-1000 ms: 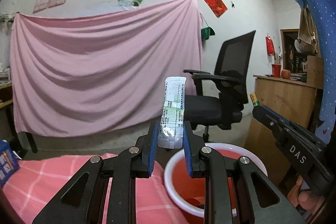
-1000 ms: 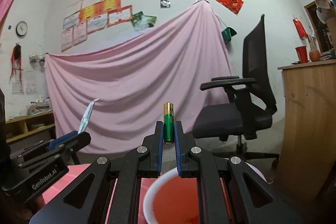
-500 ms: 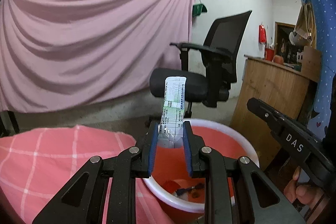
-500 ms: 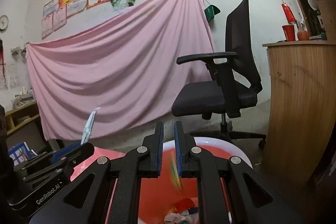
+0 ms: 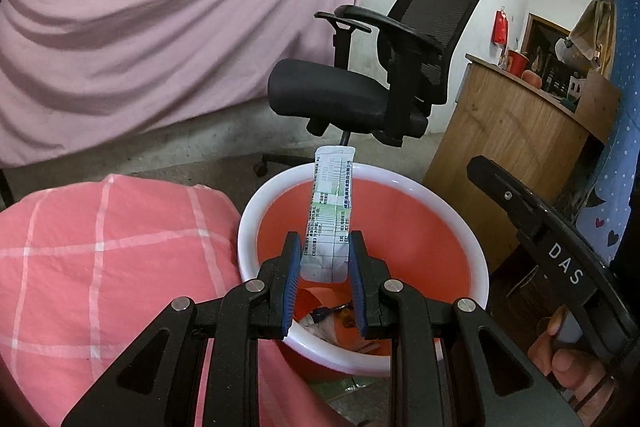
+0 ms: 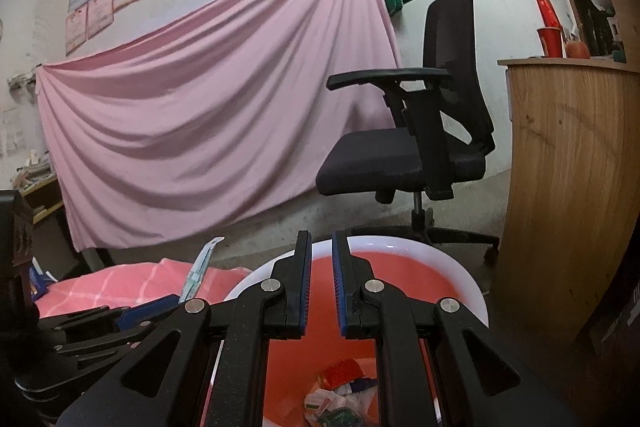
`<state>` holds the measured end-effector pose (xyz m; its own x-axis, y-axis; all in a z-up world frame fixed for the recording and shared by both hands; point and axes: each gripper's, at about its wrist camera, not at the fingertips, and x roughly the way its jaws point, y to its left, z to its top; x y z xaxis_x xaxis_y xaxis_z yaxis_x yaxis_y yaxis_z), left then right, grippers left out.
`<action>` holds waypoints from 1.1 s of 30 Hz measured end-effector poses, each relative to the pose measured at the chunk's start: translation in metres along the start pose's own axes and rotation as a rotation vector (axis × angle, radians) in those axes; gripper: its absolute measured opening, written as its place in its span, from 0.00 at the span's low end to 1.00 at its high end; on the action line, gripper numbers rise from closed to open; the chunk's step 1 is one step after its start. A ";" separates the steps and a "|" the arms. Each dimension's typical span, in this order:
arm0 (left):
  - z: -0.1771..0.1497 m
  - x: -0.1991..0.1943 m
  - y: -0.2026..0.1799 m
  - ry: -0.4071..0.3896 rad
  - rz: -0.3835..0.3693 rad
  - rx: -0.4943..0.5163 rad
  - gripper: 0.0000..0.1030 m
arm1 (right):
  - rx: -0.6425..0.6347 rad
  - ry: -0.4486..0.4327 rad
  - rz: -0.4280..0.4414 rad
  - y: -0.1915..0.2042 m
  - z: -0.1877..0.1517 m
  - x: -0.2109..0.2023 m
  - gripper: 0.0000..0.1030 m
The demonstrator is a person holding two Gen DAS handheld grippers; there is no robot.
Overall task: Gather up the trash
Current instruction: 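Open both tools to drop the strip and battery into the bucket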
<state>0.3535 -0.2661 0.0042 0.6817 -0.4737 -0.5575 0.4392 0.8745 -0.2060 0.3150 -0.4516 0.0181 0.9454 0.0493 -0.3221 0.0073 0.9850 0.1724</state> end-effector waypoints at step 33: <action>-0.001 0.009 0.023 0.082 -0.001 -0.103 0.22 | 0.036 0.064 -0.045 -0.014 -0.001 0.007 0.22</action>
<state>0.3694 -0.2500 -0.0065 0.6294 -0.4677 -0.6205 0.3744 0.8823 -0.2852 0.3215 -0.4650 0.0127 0.9211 0.0172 -0.3891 0.0619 0.9799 0.1899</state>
